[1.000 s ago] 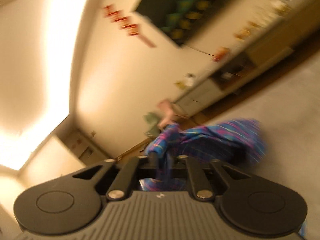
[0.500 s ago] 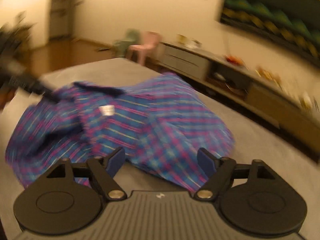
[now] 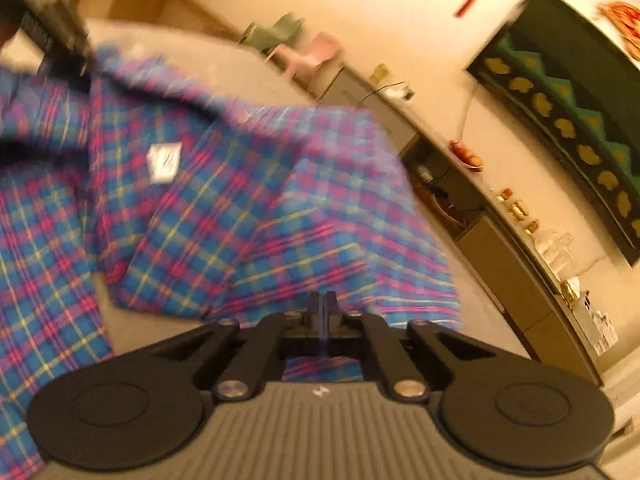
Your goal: Fold clothes
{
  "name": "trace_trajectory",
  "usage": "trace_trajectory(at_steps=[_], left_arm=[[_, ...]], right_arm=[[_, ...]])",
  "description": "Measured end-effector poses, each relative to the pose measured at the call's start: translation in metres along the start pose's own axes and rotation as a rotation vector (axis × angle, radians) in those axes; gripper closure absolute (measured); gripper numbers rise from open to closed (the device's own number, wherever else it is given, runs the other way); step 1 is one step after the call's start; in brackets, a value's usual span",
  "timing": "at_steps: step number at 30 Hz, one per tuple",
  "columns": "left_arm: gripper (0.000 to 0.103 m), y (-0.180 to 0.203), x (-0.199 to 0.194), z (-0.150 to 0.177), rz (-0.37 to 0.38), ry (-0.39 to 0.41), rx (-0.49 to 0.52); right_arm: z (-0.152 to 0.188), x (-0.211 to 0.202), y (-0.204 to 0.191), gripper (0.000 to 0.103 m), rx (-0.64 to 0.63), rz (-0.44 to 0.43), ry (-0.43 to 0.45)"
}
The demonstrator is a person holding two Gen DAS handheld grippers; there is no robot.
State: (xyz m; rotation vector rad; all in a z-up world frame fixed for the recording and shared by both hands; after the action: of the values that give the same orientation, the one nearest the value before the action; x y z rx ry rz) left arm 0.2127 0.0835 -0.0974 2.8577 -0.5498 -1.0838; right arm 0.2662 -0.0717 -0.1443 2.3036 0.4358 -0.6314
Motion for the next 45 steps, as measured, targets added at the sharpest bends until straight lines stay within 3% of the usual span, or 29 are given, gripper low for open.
trace_trajectory(at_steps=[3, 5, 7, 8, 12, 14, 18, 19, 20, 21, 22, 23, 29, 34, 39, 45], left_arm=[[0.103, 0.009, -0.028, -0.014, 0.028, 0.098, -0.002], [0.103, 0.011, -0.043, -0.021, 0.056, 0.138, -0.028], [0.103, 0.013, -0.056, -0.027, 0.086, 0.169, -0.061], [0.103, 0.015, -0.063, -0.03, 0.105, 0.186, -0.074], [0.103, 0.048, -0.116, -0.056, 0.226, 0.262, -0.042], [0.103, 0.068, -0.144, -0.068, 0.272, 0.293, 0.019], [0.103, 0.102, -0.188, -0.089, 0.326, 0.325, 0.138], [0.103, 0.108, -0.196, -0.093, 0.33, 0.33, 0.158], [0.103, 0.111, -0.203, -0.097, 0.326, 0.336, 0.175], [0.103, 0.113, -0.21, -0.102, 0.315, 0.346, 0.189], [0.103, 0.112, -0.217, -0.107, 0.301, 0.36, 0.2], [0.103, 0.111, -0.223, -0.112, 0.287, 0.373, 0.211], [0.103, 0.101, -0.269, -0.144, 0.252, 0.468, 0.225], [0.103, 0.097, -0.345, -0.172, 0.295, 0.617, 0.222], [0.103, 0.087, -0.414, -0.22, 0.339, 0.761, 0.177], [0.103, 0.082, -0.463, -0.294, 0.305, 0.881, 0.171]], right_arm=[[-0.008, -0.01, -0.001, 0.101, 0.032, 0.065, 0.02], [-0.013, -0.013, -0.009, 0.086, 0.039, 0.1, 0.02], [-0.017, -0.016, -0.017, 0.031, 0.046, 0.134, 0.02], [-0.02, -0.017, -0.021, 0.016, 0.049, 0.152, 0.02], [-0.029, -0.023, -0.038, 0.01, 0.063, 0.221, 0.02], [-0.033, -0.026, -0.047, 0.004, 0.069, 0.256, 0.02], [-0.043, -0.032, -0.063, 0.006, 0.083, 0.326, 0.02], [-0.045, -0.034, -0.065, 0.017, 0.087, 0.351, 0.02], [-0.044, -0.037, -0.052, 0.044, 0.104, 0.417, 0.021], [-0.043, -0.042, -0.037, 0.061, 0.137, 0.454, 0.024], [-0.042, -0.051, -0.021, 0.091, 0.177, 0.465, 0.029], [-0.04, -0.059, -0.005, 0.1, 0.212, 0.48, 0.035], [-0.049, -0.165, 0.085, 0.101, 0.252, 0.622, 0.202], [-0.087, -0.312, 0.134, 0.101, 0.217, 0.756, 0.451], [-0.142, -0.428, 0.163, 0.101, 0.137, 0.753, 0.653], [-0.194, -0.475, 0.21, 0.101, 0.037, 0.75, 0.706]])
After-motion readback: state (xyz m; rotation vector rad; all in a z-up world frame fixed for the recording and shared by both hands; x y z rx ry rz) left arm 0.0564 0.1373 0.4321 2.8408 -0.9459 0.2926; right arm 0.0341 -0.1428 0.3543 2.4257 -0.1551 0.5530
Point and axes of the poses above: each gripper's, at about its wrist camera, not at the fingertips, and x roughly the way its jaws point, y to its right, z to its underside, the point moved 8 cm from there along x, roughly the way its jaws point, and after that the axes turned 3 degrees about -x, right-handed, at the moved point
